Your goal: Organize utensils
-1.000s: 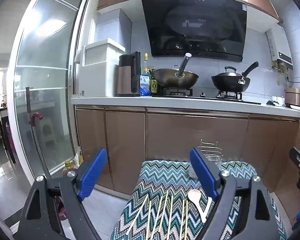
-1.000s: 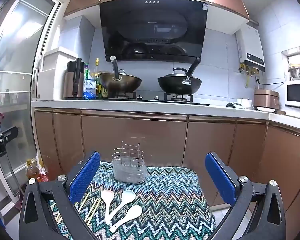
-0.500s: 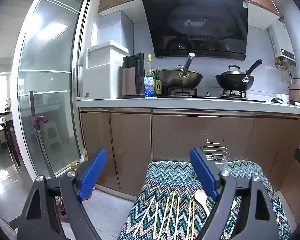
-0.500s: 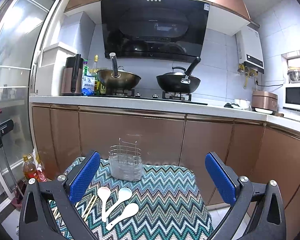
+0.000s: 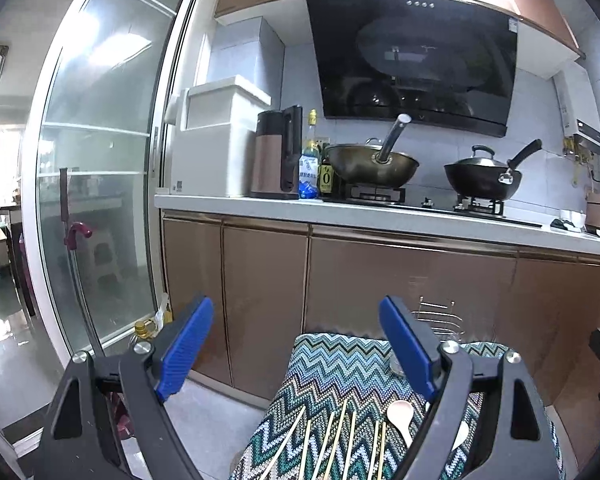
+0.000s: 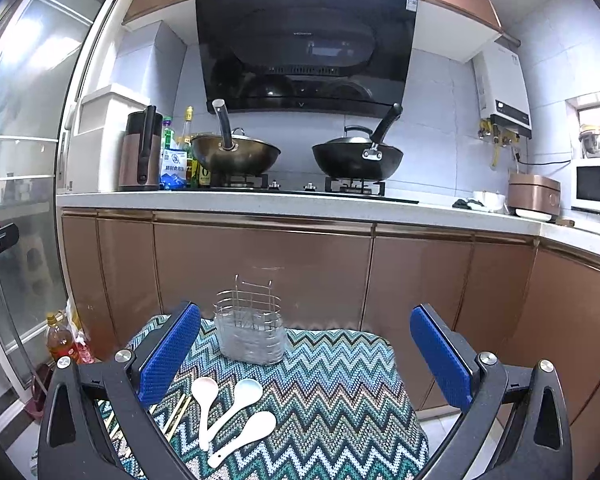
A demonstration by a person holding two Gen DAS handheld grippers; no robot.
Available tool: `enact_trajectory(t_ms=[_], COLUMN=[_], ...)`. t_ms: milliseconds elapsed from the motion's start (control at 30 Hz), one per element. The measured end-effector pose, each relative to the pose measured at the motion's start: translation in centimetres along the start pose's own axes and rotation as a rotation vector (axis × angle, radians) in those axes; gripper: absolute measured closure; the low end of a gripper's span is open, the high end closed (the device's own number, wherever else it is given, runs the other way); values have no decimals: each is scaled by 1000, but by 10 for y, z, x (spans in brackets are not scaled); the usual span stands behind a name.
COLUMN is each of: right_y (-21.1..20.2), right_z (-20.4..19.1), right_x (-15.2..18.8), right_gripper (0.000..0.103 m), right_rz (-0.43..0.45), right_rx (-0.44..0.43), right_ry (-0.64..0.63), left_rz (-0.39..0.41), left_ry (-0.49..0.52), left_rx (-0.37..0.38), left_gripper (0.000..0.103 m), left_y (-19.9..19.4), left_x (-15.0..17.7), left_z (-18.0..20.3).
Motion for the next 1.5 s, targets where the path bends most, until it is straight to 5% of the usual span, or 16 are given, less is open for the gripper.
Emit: enact_trajectory(t_ms=[400, 767, 933, 1233, 1500], right_y=[75, 157, 181, 226, 252], right_z=[22, 20, 16, -1, -6], right_x=[32, 116, 150, 198, 219], right_gripper=[6, 55, 67, 72, 81], right_rz=[-180, -514, -651, -825, -893], right_rx=[-74, -303, -379, -481, -537], right_ry=[73, 206, 240, 261, 261], left_rz=[-289, -565, -653, -808, -974], left_ry=[-35, 28, 33, 38, 61], left_rx=[44, 174, 196, 232, 294], left_gripper=[19, 20, 21, 33, 54], left_y=[79, 151, 180, 222, 249], left_x=[37, 97, 119, 146, 178], left_z=[-4, 25, 32, 30, 41])
Point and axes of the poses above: each gripper's, at about its wrist camera, not at the fingertips, and y roughly the way its jaws point, z to its right, x to its underside, the point moved 3 cm from there along y, roughly the way its jaws point, and after that the axes turned 2 degrees about z, right-handed, at the moved point
